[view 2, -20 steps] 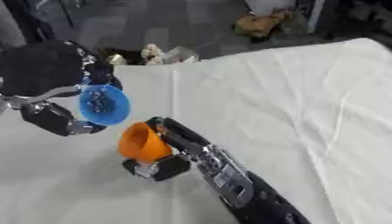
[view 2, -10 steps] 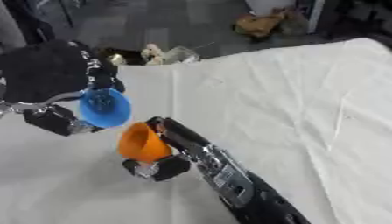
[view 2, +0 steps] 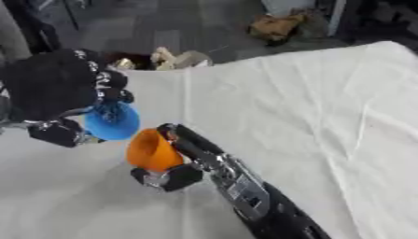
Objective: Pour the contents of one cup into another cup.
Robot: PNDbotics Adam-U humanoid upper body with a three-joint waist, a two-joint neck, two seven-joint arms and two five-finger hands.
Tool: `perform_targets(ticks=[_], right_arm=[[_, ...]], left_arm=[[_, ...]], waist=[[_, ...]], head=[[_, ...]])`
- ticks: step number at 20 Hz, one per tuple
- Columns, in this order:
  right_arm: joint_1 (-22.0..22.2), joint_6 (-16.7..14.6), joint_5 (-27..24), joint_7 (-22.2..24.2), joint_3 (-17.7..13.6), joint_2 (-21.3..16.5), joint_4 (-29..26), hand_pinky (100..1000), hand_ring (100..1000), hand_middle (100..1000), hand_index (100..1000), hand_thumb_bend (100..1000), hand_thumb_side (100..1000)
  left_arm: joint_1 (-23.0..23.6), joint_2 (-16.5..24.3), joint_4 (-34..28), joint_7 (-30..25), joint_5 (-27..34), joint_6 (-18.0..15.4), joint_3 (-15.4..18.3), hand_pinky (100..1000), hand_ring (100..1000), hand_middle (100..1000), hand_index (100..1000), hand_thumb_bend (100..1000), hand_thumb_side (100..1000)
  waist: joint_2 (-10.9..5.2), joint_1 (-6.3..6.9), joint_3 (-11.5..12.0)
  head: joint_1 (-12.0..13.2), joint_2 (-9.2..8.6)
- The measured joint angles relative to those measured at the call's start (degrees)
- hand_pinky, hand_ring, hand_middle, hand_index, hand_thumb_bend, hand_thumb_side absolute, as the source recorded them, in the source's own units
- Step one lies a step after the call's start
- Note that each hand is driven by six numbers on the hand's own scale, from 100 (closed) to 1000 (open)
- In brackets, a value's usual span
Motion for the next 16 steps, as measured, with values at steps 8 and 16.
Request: perform_targets(ticks=[8,16], right_arm=[[0.0,0.0,0.0,0.0,0.0,0.0,0.0,724,414,258,568,100,396],[0.0,0.1,0.0,-0.1,0.0,0.0,0.0,723,413,258,566,100,395]], left_arm=[[0.0,0.1,-1.3,4.0,-7.2,-1.0,-0.6,551,198,200,447,100,267],[0.0,0.1,-2.0,7.4,-13.4,-2.1,-1.5,556,149,202,459,100,267]], waist=[[-0.11,0.07,0.1],[-0.17,0.08,0.2]], head=[[-0.2,0.0],[-0.2,-0.01]])
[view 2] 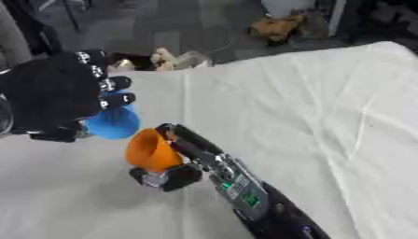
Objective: Pour the contents of one cup into another cup.
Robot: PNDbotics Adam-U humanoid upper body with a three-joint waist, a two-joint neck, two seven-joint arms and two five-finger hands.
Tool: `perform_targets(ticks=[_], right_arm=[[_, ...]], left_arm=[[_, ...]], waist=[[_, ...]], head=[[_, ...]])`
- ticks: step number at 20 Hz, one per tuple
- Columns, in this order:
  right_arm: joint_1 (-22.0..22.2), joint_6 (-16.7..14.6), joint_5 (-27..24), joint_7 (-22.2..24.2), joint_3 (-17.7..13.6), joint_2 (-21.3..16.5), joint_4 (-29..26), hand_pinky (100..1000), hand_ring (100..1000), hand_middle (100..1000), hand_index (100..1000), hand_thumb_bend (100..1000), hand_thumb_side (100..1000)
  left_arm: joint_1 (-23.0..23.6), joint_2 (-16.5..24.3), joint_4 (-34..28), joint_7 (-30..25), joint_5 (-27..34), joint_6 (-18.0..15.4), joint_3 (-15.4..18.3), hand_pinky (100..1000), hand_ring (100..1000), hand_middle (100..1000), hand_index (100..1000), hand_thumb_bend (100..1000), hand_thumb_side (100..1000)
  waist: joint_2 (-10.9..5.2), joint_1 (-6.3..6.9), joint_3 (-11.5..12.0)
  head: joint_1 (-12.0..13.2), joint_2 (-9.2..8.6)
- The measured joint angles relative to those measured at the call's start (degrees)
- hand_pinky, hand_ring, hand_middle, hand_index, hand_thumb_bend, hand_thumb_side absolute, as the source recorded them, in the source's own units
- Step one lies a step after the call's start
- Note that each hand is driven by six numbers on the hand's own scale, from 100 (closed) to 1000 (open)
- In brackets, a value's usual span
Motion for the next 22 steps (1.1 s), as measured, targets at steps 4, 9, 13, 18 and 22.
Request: perform_targets(ticks=[4,9,13,18,22], right_arm=[[0.0,0.0,0.0,0.0,0.0,0.0,0.0,722,413,258,566,100,395],[0.1,0.1,0.0,-0.1,0.0,0.0,0.0,722,413,258,566,100,396],[0.2,0.1,0.0,-0.1,0.0,0.0,0.0,721,413,258,566,100,397],[0.4,0.1,0.0,-0.1,0.0,0.0,0.0,721,412,257,565,100,400],[0.4,0.1,0.0,-0.1,0.0,0.0,0.0,721,412,257,565,100,401]], left_arm=[[0.0,0.1,0.0,1.3,-2.6,-0.3,-0.2,558,129,204,463,100,268],[0.0,0.4,0.0,3.1,-6.1,-0.7,-0.7,561,100,205,467,100,266],[0.0,0.4,0.0,4.7,-8.7,-1.0,-1.1,564,100,206,471,100,266],[0.0,0.4,-0.5,6.5,-11.8,-1.3,-1.5,566,100,201,472,100,272],[0.0,0.4,-0.7,7.4,-13.4,-1.5,-1.9,568,100,192,468,100,276]], waist=[[-0.01,0.0,0.0],[-0.03,0.0,0.0],[-0.11,0.03,-0.1],[-0.14,0.11,-0.1],[-0.14,0.19,-0.1]], head=[[0.0,-0.03],[0.0,-0.06],[0.0,-0.08],[0.0,-0.08],[-0.1,-0.08]])
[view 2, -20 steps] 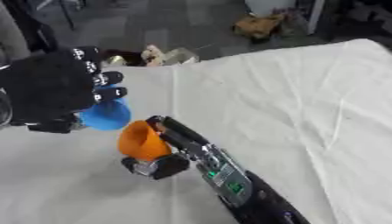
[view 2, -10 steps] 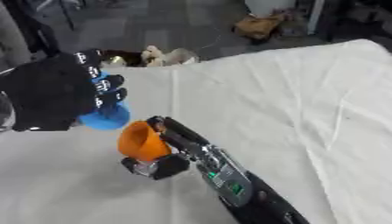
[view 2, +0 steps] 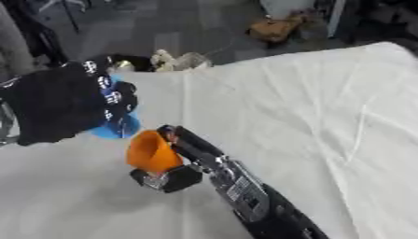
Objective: Pour the contents of one cup into another cup.
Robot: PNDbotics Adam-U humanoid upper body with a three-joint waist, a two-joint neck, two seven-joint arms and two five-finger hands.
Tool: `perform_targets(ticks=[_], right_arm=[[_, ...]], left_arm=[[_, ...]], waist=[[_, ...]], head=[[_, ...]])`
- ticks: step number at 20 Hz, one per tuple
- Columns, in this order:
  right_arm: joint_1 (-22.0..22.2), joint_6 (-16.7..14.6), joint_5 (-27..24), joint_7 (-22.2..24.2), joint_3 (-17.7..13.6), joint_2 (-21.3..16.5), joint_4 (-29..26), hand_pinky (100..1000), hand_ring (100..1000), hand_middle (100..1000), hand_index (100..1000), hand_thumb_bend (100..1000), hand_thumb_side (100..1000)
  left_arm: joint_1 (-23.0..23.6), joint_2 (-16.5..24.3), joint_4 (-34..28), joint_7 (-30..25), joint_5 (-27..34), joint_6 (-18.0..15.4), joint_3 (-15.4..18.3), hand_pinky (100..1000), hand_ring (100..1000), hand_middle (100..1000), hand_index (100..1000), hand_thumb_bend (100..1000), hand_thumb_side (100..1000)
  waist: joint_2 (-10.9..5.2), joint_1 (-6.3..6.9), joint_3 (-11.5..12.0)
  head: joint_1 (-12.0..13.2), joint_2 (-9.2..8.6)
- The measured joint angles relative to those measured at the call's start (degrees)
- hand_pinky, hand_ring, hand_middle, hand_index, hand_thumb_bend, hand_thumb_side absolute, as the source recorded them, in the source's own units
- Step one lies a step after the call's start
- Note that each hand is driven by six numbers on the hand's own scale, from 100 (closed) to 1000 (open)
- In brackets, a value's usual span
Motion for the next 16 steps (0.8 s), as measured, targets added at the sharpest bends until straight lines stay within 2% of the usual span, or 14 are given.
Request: perform_targets(ticks=[16], right_arm=[[0.0,0.2,0.0,-0.2,0.0,0.0,0.0,721,411,257,565,100,401]], left_arm=[[0.0,0.0,0.4,0.8,-1.6,-0.1,0.0,568,100,187,466,100,280]], waist=[[0.0,0.19,-0.3]], head=[[0.0,-0.19]])
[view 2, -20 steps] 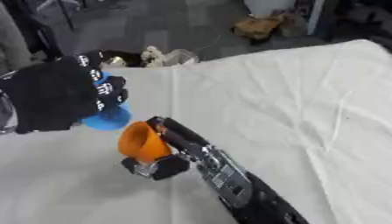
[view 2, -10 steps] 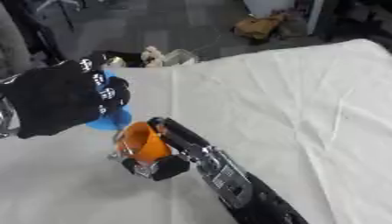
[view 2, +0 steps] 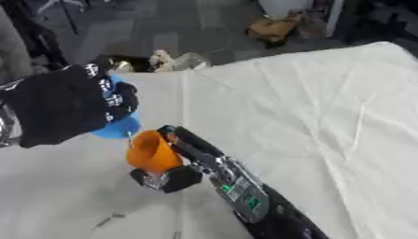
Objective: Pour the contents of one cup into another cup.
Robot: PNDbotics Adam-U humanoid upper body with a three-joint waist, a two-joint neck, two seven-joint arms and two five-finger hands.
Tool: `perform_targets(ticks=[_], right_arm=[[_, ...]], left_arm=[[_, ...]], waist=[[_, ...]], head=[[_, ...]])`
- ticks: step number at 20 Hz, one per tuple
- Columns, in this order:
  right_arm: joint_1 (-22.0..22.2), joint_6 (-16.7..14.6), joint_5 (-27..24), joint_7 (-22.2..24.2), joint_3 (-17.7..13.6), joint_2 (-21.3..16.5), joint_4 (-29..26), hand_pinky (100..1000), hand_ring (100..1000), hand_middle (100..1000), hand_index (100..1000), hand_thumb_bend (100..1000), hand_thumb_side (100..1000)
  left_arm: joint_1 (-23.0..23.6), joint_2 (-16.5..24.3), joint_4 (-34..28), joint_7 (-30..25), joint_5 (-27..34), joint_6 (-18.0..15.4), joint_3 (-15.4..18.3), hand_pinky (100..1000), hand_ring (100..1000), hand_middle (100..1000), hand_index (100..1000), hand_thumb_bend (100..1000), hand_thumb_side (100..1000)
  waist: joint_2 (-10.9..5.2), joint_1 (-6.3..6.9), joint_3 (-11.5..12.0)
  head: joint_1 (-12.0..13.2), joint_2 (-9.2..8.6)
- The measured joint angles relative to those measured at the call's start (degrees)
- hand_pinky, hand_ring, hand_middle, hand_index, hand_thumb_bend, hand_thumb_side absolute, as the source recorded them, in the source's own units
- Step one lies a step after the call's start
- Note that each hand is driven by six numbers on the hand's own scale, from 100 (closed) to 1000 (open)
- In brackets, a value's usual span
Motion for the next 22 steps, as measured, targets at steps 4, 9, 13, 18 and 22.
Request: perform_targets(ticks=[4,9,13,18,22], right_arm=[[0.0,0.0,0.0,0.0,0.0,0.0,0.0,720,411,258,565,100,402],[0.0,0.0,0.0,0.0,0.0,0.0,0.0,720,411,258,565,100,403],[0.0,0.0,-0.1,0.0,0.0,0.0,0.0,720,411,258,564,100,406],[0.0,0.1,-0.3,0.1,0.1,0.1,0.2,720,411,257,564,100,410],[0.0,0.1,-0.3,0.2,0.2,0.2,0.4,720,411,258,564,100,409]], left_arm=[[0.0,0.0,0.3,0.1,-0.3,0.1,0.0,569,100,187,467,100,281],[-0.1,-0.1,0.3,0.3,-1.0,0.3,0.0,572,100,188,470,100,283],[-0.2,-0.4,0.7,0.4,-1.7,0.4,0.0,578,100,188,475,100,286],[-0.6,-0.6,1.1,0.6,-3.6,0.3,-0.3,589,100,188,480,100,290],[-0.6,-1.1,1.7,1.0,-4.8,0.4,-0.6,589,100,186,479,100,290]], waist=[[0.0,0.03,0.0],[-0.01,0.2,-0.1],[-0.12,0.31,-0.1],[-0.17,0.35,-0.1],[-0.17,0.37,-0.1]], head=[[0.0,-0.03],[0.0,-0.04],[0.0,-0.04],[0.0,-0.04],[-0.1,-0.04]])
